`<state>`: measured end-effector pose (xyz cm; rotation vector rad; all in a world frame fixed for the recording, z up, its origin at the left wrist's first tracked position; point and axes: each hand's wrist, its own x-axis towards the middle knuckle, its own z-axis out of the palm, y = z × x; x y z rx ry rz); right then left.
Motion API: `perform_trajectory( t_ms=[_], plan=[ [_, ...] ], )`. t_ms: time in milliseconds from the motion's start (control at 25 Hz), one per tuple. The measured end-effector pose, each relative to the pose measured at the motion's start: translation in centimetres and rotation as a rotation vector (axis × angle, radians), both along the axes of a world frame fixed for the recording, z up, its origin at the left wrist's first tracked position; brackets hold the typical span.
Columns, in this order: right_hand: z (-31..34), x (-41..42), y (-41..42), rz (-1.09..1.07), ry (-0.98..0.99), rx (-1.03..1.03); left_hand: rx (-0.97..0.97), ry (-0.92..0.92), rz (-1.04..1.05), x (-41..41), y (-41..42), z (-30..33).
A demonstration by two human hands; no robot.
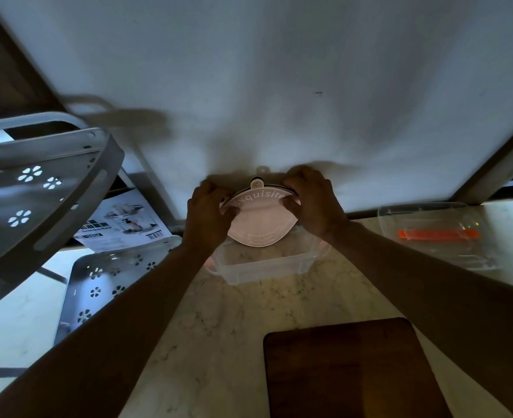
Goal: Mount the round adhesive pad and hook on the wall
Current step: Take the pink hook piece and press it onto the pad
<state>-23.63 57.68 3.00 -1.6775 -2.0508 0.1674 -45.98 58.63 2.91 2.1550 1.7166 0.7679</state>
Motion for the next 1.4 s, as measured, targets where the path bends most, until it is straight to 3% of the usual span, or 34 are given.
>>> perform_trajectory(
  t_ms=[280,440,600,800,920,1160,1400],
  plan=[
    [0.6,0.7,-0.9,0.073,-0.008,0.031,0.055,0.149,-0.153,-1.4,0.2,1.5],
    [1.0,0.7,-1.6,0.132,0.093,0.037,0.028,0.043,-0.139,-1.6,-0.9,1.8],
    [0.6,0.4,-1.8,0.143,0.059,0.002,-0.019,0.114,-0.151,-1.2,-1.8,1.4],
    [1.1,0.9,-1.5,0.125,0.109,0.029,0.065,0.071,-0.129,-1.3,-1.6,2.0],
    [0.7,0.4,-1.6,0.122,0.086,-0.001,-0.006,0.095,-0.113,-1.3,-1.6,1.7],
    [0.9,0.3,-1.2,0.138,0.118,0.032,-0.050,-0.067,-0.011,-1.5,-1.9,1.7],
    [0.5,0.3,-1.1,0.072,0.123,0.048,0.018,-0.040,-0.001,-0.6,-2.1,2.3]
  ],
)
